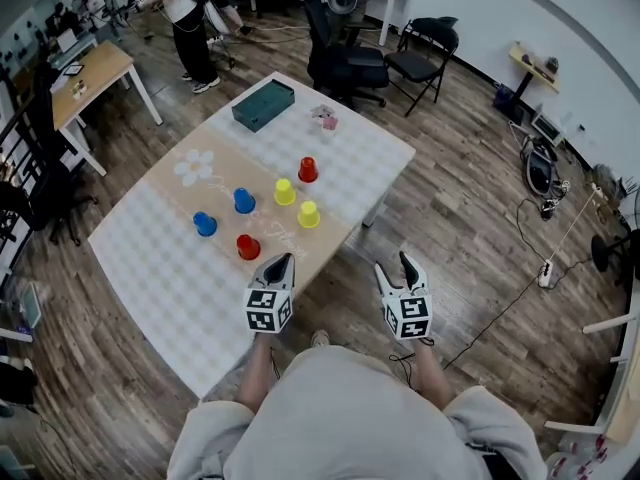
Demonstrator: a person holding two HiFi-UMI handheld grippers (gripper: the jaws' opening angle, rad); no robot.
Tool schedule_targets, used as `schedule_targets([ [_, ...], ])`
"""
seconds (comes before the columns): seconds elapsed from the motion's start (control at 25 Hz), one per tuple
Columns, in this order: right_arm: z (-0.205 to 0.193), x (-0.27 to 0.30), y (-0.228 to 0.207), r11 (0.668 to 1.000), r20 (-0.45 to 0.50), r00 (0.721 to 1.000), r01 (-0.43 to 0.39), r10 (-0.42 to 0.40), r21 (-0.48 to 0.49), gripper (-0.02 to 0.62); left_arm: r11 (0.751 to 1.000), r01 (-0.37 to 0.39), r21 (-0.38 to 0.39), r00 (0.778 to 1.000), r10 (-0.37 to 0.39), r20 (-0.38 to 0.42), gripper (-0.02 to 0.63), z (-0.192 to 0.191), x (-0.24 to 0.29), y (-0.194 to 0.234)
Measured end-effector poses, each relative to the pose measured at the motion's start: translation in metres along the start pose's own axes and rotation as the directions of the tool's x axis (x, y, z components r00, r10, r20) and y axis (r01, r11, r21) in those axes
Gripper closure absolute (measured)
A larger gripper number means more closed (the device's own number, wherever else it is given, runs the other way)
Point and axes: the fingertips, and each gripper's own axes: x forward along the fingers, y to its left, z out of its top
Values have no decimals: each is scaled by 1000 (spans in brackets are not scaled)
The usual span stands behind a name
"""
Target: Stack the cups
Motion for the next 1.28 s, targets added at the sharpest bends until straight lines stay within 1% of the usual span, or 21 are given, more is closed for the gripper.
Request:
schedule_targets([
  [0.32,2,29,-8,999,-18,999,31,-31,5,359,999,45,8,999,-45,-14,592,8,36,14],
  [0.56,0,47,-18,999,-24,999,37,-36,13,361,998,59,18,998,-58,-26,592,13,58,18],
  [0.8,3,74,-40,999,-14,999,40,-40,19,361,998,56,21,998,-56,-30,592,20,88,24],
  [1.0,10,103,-65,999,-9,1000,28,-28,15,362,999,32,15,999,-32,-23,592,33,119,31],
  [1.2,26,139,-92,1000,2,1000,1,-1,21,362,1000,-19,6,1000,19,-10,592,51,146,44],
  [1.28,30,153,-104,1000,1,1000,-13,13,19,362,999,-46,-1,999,46,-12,592,53,155,48],
])
